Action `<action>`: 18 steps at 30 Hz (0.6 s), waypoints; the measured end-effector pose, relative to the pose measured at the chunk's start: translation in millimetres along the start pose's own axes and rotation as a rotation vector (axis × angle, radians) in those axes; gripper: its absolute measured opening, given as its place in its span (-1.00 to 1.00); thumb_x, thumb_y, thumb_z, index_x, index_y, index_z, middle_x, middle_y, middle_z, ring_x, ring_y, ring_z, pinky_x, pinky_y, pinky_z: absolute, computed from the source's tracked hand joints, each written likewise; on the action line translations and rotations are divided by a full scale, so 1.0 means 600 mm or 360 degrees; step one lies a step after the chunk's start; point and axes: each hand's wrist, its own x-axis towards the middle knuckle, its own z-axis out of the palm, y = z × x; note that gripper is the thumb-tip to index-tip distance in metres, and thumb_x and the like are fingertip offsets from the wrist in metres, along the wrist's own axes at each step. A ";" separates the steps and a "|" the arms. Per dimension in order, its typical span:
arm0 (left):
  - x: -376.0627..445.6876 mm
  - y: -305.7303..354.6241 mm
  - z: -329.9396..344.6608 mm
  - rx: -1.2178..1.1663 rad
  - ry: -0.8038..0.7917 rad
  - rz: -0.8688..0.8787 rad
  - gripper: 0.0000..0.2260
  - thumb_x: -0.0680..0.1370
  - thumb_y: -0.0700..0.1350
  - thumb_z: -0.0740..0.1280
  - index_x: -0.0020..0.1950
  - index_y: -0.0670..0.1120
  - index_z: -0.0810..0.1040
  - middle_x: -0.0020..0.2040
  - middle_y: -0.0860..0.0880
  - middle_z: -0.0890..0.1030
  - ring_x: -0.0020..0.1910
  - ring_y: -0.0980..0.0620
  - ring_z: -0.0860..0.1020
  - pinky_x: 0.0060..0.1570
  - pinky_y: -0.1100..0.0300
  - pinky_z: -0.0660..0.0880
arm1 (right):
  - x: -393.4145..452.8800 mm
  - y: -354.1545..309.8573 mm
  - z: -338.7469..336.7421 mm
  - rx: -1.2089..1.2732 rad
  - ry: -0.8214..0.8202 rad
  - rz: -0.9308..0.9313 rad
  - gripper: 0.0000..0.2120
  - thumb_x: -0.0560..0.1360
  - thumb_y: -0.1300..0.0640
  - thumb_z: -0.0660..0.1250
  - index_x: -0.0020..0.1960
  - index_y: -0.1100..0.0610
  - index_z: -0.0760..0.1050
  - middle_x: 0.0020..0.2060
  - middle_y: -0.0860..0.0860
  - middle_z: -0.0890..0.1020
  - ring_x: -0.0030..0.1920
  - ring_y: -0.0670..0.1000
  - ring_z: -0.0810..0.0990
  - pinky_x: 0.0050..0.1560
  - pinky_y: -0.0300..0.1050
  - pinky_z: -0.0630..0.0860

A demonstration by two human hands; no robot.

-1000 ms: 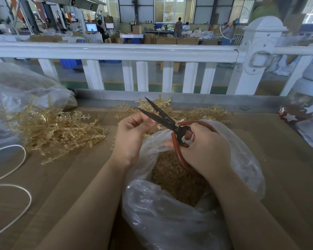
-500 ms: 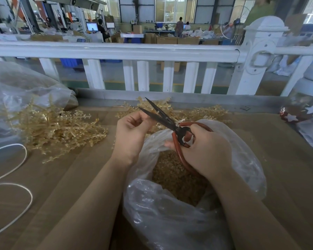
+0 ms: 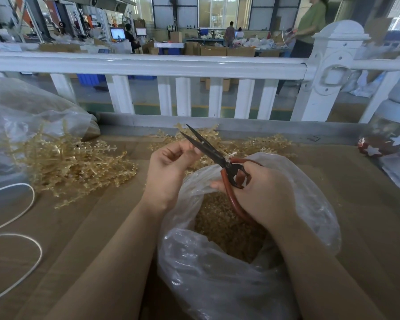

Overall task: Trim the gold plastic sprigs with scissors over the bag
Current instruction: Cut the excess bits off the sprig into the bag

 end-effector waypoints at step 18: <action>0.002 -0.005 -0.004 -0.0077 0.0010 -0.0064 -0.78 0.53 -0.24 0.35 -0.13 -0.41 0.47 -0.27 0.00 0.54 -0.26 0.09 0.43 -0.11 0.24 0.44 | 0.004 0.007 0.005 -0.0034 0.0022 0.0022 -0.30 0.32 -0.63 0.09 -0.14 -0.03 0.57 -0.35 -0.15 0.59 -0.33 -0.13 0.55 -0.22 -0.14 0.60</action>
